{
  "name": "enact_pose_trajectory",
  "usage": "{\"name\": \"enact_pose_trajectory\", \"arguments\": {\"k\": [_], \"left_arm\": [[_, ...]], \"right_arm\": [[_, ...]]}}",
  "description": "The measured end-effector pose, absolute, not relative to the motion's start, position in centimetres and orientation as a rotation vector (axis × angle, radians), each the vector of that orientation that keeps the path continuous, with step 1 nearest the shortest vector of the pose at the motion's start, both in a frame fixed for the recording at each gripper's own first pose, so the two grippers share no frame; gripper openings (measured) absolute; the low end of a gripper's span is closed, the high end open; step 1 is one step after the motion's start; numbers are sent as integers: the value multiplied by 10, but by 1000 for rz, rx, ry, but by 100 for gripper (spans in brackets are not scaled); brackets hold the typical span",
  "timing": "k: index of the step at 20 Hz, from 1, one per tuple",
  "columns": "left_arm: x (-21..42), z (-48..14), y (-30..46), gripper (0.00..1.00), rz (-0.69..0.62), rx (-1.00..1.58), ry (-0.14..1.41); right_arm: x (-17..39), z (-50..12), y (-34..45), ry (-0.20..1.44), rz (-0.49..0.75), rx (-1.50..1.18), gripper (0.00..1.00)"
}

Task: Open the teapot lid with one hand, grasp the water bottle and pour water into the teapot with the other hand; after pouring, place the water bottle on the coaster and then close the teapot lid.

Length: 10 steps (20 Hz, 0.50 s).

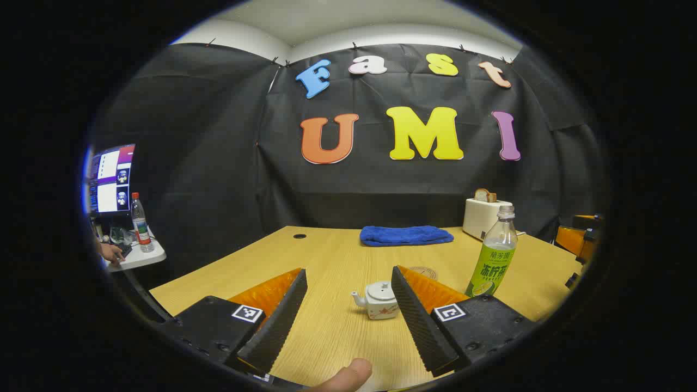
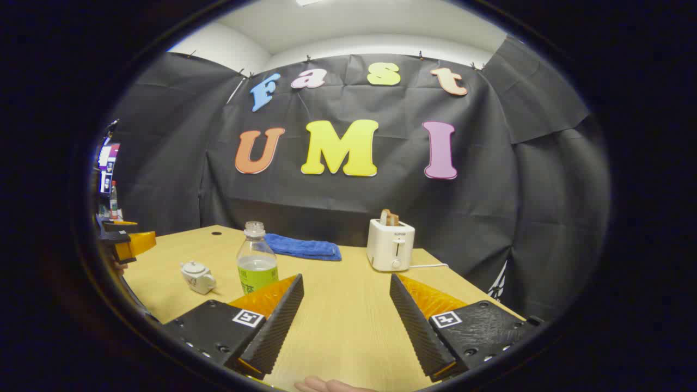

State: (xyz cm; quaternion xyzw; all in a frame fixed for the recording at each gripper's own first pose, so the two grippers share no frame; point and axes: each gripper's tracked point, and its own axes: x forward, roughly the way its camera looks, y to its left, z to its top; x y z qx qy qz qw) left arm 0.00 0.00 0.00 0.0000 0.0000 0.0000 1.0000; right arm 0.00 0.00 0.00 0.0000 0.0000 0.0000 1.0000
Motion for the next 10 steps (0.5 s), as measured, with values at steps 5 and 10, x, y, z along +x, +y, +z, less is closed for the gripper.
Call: {"name": "enact_pose_trajectory", "arguments": {"k": [5, 10], "left_arm": [[7, -4, -6, 98, -2, 20, 6], [15, -12, -5, 98, 11, 16, 28]], "right_arm": [[8, -12, -5, 38, 11, 21, 95], [10, -19, -6, 53, 14, 17, 97]]}}
